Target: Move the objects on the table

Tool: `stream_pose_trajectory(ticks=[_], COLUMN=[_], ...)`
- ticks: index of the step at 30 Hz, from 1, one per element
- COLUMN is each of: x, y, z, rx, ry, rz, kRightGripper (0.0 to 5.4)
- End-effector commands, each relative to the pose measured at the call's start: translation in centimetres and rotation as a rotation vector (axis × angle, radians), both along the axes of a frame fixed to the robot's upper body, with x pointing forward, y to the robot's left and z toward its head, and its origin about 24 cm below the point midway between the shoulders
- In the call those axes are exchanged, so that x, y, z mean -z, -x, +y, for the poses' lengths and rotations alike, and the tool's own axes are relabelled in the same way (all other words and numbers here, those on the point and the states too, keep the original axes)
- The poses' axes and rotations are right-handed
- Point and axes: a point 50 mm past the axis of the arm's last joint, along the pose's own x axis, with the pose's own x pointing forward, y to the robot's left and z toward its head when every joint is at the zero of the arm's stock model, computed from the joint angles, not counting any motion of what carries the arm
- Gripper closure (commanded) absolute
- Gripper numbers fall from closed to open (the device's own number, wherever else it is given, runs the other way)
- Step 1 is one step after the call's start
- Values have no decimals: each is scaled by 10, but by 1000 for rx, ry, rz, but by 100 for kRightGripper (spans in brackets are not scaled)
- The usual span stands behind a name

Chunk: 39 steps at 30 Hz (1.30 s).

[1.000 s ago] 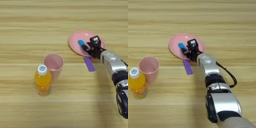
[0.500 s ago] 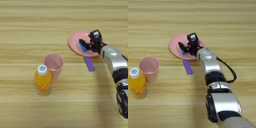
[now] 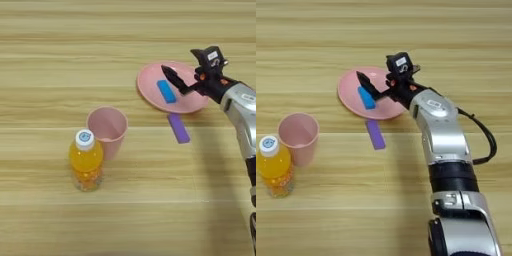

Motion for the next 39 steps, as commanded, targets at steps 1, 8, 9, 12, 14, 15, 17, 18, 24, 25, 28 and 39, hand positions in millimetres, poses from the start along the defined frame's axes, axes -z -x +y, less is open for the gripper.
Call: stream_pose_trajectory(ticks=[1,8,9,12,14,15,17,18,24,25,28,39], x=[-31,-4,-1,9,19,22,27,30,43,45,51,66], y=[14,44,47,56,62,65,68,70,78,79,80,73], z=[-10,-23,-23,-23,-21,-21,-19,-17,-8,-7,-5,-9], rx=[-23,-47,-53,-61,-73,-76,-83,-85,-109,-113,-112,-47], ry=[48,76,71,69,66,60,53,48,39,39,37,21], rz=[-97,47,59,106,151,166,191,202,249,257,276,301], kRightGripper=[2,2,2,2,2,2,2,2,2,2,2,2])
